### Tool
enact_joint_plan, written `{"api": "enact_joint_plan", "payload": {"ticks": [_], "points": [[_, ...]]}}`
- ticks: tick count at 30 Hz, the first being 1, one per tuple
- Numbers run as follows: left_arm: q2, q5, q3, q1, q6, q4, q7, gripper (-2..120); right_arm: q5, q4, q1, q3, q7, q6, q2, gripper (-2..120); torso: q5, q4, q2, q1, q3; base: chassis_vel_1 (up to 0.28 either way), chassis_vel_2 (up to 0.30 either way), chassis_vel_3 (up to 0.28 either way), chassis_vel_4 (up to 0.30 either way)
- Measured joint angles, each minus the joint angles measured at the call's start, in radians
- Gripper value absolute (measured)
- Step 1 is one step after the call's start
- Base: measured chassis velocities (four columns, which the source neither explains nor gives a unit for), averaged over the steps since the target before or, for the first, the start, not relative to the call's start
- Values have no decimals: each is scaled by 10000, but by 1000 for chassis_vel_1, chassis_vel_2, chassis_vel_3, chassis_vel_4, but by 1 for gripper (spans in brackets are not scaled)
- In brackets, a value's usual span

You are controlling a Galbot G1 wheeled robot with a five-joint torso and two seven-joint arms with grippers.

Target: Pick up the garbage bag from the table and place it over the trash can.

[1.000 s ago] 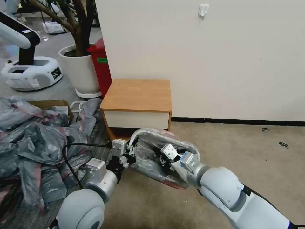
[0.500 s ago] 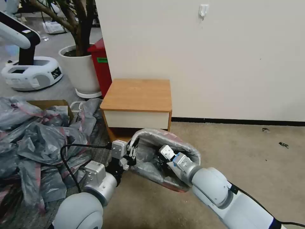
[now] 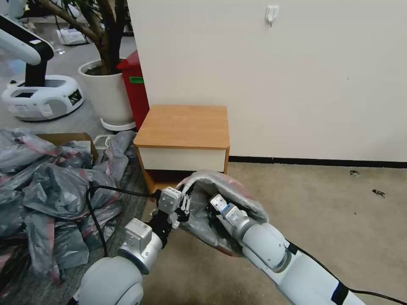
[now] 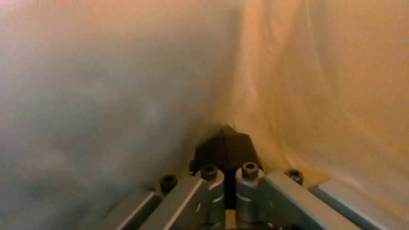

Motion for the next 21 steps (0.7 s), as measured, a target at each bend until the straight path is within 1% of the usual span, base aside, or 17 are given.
{"api": "enact_joint_plan", "payload": {"ticks": [10,16,19,21], "points": [[-164,277,169,46,-70,90,197,5,-269,-151,-99,70,0,-2,-64,0,1,0,0,0,0,0,0,0,0],[-304,243,23,63,-62,287,173,5,44,569,-307,147,-16,-2,-467,0,2,-1,0,0,0,0,0,0,0],[-428,192,-32,44,-45,561,22,5,488,1281,-502,270,-40,0,-722,0,1,-1,0,0,0,0,0,0,0],[-471,148,21,17,-41,661,-41,5,659,1447,-547,286,-45,0,-774,0,2,-1,0,0,-1,0,0,0,0]]}}
